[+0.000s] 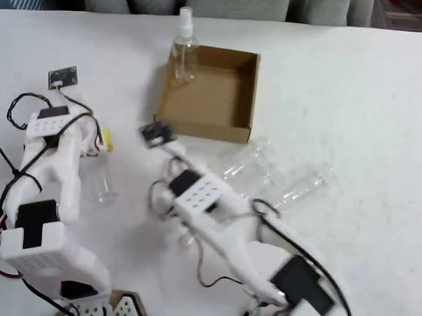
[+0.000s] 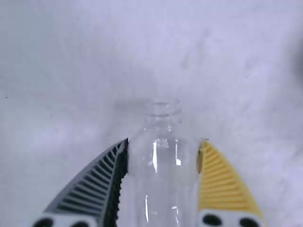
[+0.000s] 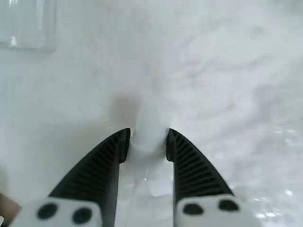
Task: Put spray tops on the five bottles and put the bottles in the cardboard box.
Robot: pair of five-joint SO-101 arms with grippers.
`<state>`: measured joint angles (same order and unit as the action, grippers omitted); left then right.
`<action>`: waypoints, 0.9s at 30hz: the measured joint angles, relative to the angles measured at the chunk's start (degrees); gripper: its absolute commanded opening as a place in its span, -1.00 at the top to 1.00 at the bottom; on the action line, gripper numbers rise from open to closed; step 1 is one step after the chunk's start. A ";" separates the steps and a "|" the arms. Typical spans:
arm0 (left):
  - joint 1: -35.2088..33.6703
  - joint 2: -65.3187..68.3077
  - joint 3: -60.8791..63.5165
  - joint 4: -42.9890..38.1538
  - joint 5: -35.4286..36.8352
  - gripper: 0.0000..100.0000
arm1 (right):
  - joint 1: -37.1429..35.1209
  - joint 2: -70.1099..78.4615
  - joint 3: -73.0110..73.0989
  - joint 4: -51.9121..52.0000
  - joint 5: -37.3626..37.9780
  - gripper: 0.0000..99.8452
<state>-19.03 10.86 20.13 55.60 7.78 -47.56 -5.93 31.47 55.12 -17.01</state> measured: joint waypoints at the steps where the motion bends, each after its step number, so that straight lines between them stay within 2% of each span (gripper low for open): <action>1: 0.00 0.00 0.00 0.00 0.00 0.92 | 2.11 -2.73 0.00 1.85 1.58 0.97; 8: 0.00 0.00 0.00 0.00 0.00 0.92 | 21.01 -21.80 0.00 13.80 16.44 0.96; 13: 0.00 0.00 0.00 0.00 0.00 0.91 | 44.66 -26.81 5.63 17.85 29.01 0.96; 17: 0.00 0.00 0.00 -0.26 0.00 0.91 | 67.25 -26.37 12.40 11.43 40.79 0.96; 20: 0.00 0.00 0.00 -0.35 0.00 0.91 | 80.35 -23.03 13.45 5.54 48.88 0.96; 24: 0.00 0.00 0.00 -0.35 0.00 0.91 | 90.99 -15.74 13.45 0.97 56.62 0.95; 27: 0.00 0.00 0.00 -0.35 0.00 0.91 | 95.12 -9.05 12.66 -0.97 62.68 0.83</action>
<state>-19.03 10.86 20.13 55.25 7.78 47.56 -14.99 44.13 54.15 45.67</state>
